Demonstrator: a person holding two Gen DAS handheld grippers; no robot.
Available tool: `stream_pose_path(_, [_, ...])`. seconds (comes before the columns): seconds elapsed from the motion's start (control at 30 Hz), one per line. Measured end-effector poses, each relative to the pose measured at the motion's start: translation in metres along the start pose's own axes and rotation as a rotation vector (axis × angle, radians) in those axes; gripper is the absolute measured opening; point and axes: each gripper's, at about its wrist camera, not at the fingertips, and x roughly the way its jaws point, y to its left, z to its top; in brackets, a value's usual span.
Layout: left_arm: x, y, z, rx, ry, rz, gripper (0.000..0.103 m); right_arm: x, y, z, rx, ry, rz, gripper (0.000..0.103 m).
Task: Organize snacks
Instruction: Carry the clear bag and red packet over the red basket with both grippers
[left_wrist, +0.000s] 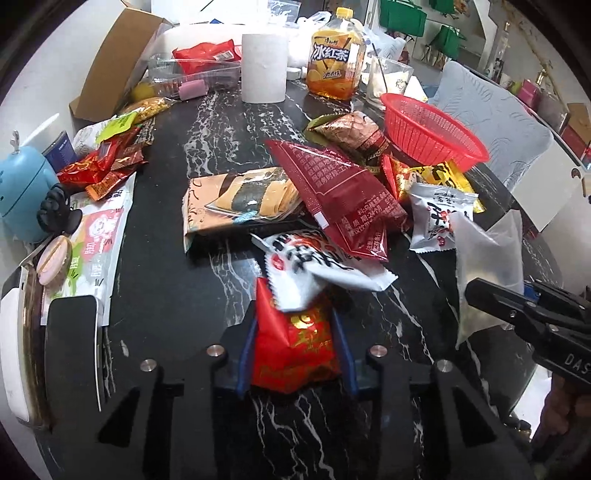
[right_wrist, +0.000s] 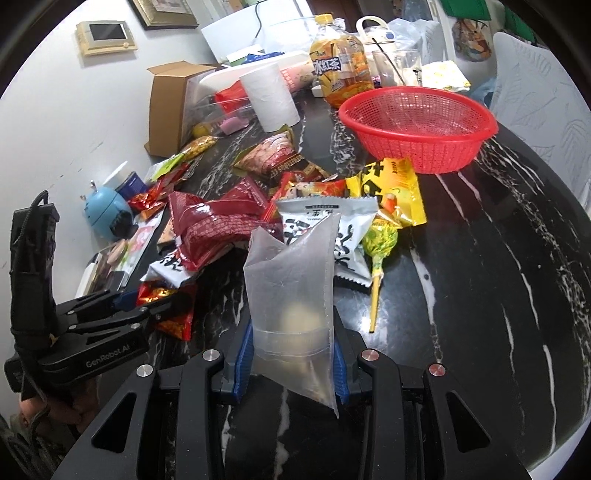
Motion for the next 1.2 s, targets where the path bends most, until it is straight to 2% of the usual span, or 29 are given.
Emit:
stream_pose_path(0.17, [-0.009, 0.002, -0.007, -0.006, -0.021, -0.012, 0.03, 0.001, 0.005, -0.003, -0.008, 0.008, 0.018, 0.035])
stream_pose_path(0.77, [-0.066, -0.011, -0.02, 0.025, -0.176, 0.002, 0.029, -0.02, 0.021, -0.021, -0.056, -0.024, 0.057, 0.035])
stream_pose_path(0.97, [-0.081, -0.021, -0.004, 0.058, -0.236, -0.03, 0.029, -0.034, 0.022, -0.015, -0.072, -0.064, 0.06, 0.035])
stream_pose_path(1.2, [-0.098, -0.038, 0.029, 0.128, -0.334, -0.056, 0.029, -0.048, 0.022, 0.0, -0.081, -0.109, 0.063, 0.035])
